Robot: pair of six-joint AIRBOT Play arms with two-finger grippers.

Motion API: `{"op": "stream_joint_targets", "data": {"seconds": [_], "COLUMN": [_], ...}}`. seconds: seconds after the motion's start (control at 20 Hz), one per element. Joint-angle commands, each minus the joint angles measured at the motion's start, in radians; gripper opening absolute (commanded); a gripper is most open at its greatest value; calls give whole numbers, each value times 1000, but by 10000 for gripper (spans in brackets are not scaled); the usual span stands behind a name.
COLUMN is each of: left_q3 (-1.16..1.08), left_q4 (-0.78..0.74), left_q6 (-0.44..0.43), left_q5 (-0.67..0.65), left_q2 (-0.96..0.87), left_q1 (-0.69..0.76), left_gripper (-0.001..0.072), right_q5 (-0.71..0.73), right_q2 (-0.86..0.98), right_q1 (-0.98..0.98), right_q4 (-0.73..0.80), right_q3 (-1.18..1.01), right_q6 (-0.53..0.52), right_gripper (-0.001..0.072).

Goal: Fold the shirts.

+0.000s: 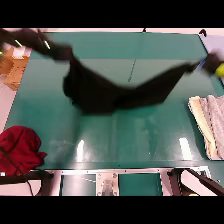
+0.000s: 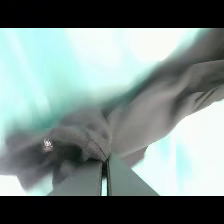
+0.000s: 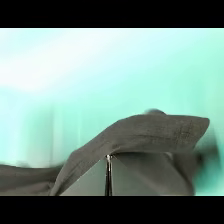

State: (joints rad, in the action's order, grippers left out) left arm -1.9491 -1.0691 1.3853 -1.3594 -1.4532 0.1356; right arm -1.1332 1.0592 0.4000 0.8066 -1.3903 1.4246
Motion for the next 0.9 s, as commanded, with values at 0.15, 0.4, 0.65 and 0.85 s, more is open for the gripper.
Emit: {"op": "stream_joint_targets", "data": {"seconds": [0.15,0.4,0.65,0.85], "left_q3": [-172,-143,-141,27], "left_q4": [8,6,0,0], "left_q6": [17,-6,0,29], "left_q5": [473,555,426,359], "left_q2": [365,591,604,536], "left_q1": [0,0,0,0], "left_gripper": [25,25,25,26], "right_q5": [0,69,85,86], "right_q2": [-31,-150,-161,-144], "right_q1": [96,192,194,180], "right_q4": [-55,-21,-30,-149], "right_q3": [-717,-727,-673,-442], "right_q6": [15,6,6,-72], "right_gripper": [15,15,16,16]}}
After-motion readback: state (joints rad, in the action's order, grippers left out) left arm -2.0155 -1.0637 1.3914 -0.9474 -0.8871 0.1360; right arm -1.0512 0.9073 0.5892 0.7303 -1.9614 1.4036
